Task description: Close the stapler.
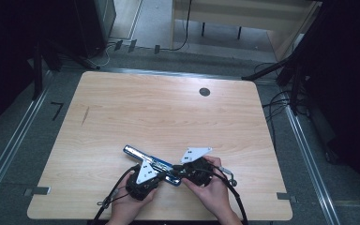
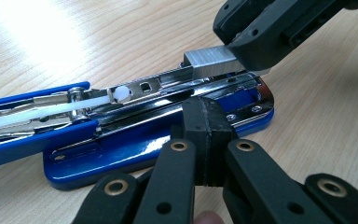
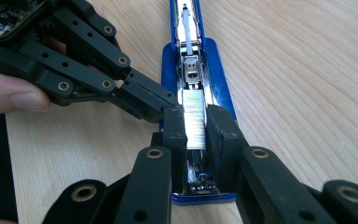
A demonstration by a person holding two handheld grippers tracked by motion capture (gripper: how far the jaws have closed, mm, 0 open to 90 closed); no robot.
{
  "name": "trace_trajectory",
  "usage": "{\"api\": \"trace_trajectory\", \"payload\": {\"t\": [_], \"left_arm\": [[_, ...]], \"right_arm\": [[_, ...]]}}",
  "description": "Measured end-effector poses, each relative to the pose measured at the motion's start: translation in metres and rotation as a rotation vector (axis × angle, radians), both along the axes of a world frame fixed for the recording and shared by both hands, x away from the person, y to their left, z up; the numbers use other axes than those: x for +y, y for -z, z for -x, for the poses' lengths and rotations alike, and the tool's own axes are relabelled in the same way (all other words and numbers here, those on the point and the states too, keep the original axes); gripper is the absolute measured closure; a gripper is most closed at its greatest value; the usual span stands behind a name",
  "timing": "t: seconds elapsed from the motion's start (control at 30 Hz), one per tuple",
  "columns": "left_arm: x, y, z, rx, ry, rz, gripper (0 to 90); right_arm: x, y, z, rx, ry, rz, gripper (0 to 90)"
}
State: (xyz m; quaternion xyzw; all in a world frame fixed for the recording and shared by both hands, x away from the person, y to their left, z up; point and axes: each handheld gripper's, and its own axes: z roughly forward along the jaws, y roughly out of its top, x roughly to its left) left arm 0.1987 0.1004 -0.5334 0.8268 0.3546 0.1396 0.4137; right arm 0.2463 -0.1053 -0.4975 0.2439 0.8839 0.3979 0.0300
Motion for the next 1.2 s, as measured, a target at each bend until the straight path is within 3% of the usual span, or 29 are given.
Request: {"api": "trace_trajectory", "payload": {"t": [0.33, 1.2], "left_arm": [[0.0001, 0.0000, -0.0001, 0.000, 0.001, -0.002, 90.0], [-0.0001, 0.0000, 0.0001, -0.002, 0.000, -0.002, 90.0]], "right_arm": [[0.0066, -0.0001, -0.0018, -0.014, -0.012, 0.051, 79.9], [0.0078, -0.0022, -0.0046, 0.002, -0.015, 0.069, 78.5]]}}
